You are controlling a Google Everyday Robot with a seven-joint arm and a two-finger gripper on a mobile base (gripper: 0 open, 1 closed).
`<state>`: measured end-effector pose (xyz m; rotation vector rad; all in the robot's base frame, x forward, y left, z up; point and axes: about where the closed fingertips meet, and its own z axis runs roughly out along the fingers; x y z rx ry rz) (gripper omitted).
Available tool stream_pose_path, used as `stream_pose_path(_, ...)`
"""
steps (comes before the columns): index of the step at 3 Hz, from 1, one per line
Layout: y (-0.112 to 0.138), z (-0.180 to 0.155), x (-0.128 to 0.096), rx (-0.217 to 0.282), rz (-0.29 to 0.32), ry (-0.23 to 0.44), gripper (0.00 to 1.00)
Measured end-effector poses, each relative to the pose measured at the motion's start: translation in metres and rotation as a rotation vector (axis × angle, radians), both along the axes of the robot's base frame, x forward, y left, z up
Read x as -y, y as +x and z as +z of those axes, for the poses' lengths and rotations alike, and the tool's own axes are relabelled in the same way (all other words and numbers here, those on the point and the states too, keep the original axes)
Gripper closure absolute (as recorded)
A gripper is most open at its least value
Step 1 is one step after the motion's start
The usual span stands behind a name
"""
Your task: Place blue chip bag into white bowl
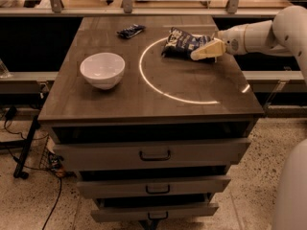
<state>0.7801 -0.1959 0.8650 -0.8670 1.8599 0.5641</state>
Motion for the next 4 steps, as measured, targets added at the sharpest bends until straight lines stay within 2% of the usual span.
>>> stream_pose_path(1,0.013,-0.013,0.003,0.013,-0.013,-0.025,0.18)
stream_pose_path(2,0.020,-0.021,0.010,0.030,-0.033,-0.054,0.49)
stream_pose_path(3,0.020,-0.021,0.015,0.041,-0.043,-0.064,0.72)
stream_pose_path(4,0.008,0.014,0.005,0.108,0.002,-0.040,0.95)
